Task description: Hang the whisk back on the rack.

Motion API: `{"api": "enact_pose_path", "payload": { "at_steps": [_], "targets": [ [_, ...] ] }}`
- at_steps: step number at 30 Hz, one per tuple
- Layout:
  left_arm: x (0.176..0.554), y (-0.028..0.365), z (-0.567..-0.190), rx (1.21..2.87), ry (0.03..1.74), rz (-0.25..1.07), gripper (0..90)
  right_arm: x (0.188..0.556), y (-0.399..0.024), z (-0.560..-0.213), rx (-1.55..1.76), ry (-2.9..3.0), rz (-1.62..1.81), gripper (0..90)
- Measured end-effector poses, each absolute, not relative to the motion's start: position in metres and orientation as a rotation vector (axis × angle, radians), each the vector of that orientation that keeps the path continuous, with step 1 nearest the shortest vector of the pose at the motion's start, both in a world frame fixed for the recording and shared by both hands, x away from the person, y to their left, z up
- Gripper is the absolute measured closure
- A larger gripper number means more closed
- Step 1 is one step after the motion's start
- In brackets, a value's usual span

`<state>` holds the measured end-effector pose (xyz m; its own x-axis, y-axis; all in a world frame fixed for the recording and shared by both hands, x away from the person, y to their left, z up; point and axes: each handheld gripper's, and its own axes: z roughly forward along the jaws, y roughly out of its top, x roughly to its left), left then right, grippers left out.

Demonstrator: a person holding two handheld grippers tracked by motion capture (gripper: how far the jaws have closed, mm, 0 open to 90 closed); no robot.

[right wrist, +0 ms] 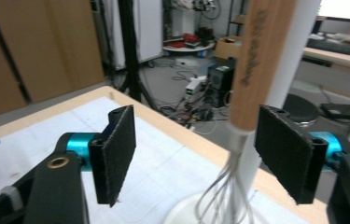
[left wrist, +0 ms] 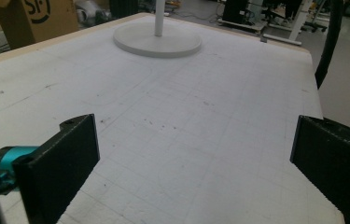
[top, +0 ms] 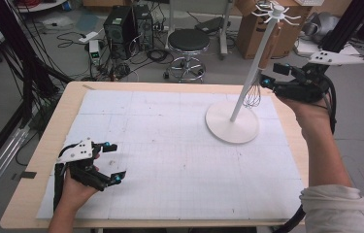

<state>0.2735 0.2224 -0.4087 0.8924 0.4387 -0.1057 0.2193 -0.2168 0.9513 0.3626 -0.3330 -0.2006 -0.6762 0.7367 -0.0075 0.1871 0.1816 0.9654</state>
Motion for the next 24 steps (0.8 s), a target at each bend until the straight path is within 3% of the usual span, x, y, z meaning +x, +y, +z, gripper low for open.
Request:
{"api": "enact_pose_path", "payload": {
  "at_steps": [7,24],
  "targets": [
    [0.274,0.221,-0.410,1.809,0.497,0.214,1.7,0.349,-0.332,-0.218,0.802,2.028,1.607,24.1],
    [0.274,0.221,-0.411,1.817,0.494,0.208,1.8,0.327,-0.321,-0.305,0.712,2.186,1.628,17.5]
  ]
}}
